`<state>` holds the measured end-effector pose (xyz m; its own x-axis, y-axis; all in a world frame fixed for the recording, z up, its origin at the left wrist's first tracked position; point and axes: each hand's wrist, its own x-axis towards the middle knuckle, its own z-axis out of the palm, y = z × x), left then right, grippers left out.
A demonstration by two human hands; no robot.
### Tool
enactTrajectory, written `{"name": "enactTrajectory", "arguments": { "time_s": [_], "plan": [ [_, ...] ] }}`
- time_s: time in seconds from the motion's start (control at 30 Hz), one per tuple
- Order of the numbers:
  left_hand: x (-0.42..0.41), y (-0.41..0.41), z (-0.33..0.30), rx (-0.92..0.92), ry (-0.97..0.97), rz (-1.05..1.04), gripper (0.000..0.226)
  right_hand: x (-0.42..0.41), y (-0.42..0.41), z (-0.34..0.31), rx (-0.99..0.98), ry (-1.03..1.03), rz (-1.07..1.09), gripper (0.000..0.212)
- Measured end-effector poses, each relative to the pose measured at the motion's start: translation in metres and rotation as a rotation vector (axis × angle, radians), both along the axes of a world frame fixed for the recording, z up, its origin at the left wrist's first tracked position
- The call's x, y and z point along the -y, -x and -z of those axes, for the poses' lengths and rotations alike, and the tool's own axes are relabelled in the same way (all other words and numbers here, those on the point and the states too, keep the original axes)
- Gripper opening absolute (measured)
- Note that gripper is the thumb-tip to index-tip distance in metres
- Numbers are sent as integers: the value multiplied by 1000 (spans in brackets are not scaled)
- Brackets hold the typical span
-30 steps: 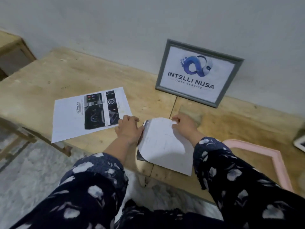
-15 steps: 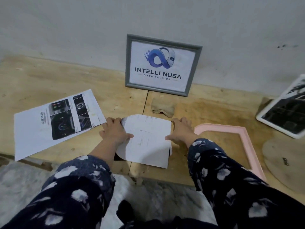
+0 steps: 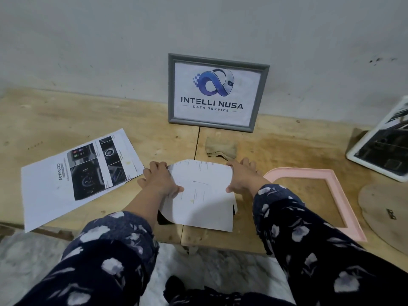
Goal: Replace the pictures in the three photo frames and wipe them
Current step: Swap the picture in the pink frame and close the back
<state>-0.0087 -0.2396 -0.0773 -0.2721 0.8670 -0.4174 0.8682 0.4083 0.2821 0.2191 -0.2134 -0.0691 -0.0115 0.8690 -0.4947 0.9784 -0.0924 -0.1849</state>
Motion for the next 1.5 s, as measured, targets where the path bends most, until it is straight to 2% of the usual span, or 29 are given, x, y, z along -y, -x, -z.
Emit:
{"name": "enactTrajectory", "arguments": {
  "time_s": [0.1, 0.23, 0.3, 0.53, 0.67, 0.73, 0.83, 0.93, 1.07, 1.13, 1.2, 1.27, 1.33, 1.4, 1.5],
  "plan": [
    [-3, 1, -1, -3, 6, 25, 85, -3, 1, 1, -2, -4, 12, 83],
    [-3, 3, -3, 19, 1, 37, 81, -3, 10, 2, 1, 9, 6, 60],
    [-4, 3, -4, 3, 5, 44, 78, -2, 15, 2, -19, 5, 7, 56],
    [0, -2, -4, -74, -83, 96, 70, 8, 17, 8, -69, -57, 49, 84],
    [6, -6, -6, -123, -215, 138, 82, 12, 17, 8, -36, -76, 97, 89],
    [10, -6, -5, -66, -309, 156, 79, 13, 16, 6, -7, -75, 138, 86],
    [14, 0, -2, 192, -439, 184, 53, 17, 10, 6, -4, -55, 223, 68],
    [15, 2, -12, 367, -580, 172, 35, 21, 3, 6, -96, -36, 270, 62],
    [6, -12, -40, 376, -695, 180, 26, 24, -10, -5, -187, 69, 274, 55],
    [3, -22, -55, 406, -732, 123, 26, 23, -18, -16, -321, 105, 313, 36],
    [6, -34, -68, 422, -767, 43, 27, 24, -30, -27, -575, 85, 404, 6],
    [12, -49, -77, 413, -782, -16, 27, 22, -49, -33, -737, 44, 476, 6],
    [17, -63, -80, 414, -783, -75, 27, 22, -68, -40, -829, 33, 535, 18],
    [24, -83, -78, 421, -777, -118, 29, 22, -90, -46, -853, -10, 562, 23],
    [32, -126, -68, 412, -762, -127, 31, 23, -131, -47, -848, -92, 569, 21]
  ]
}}
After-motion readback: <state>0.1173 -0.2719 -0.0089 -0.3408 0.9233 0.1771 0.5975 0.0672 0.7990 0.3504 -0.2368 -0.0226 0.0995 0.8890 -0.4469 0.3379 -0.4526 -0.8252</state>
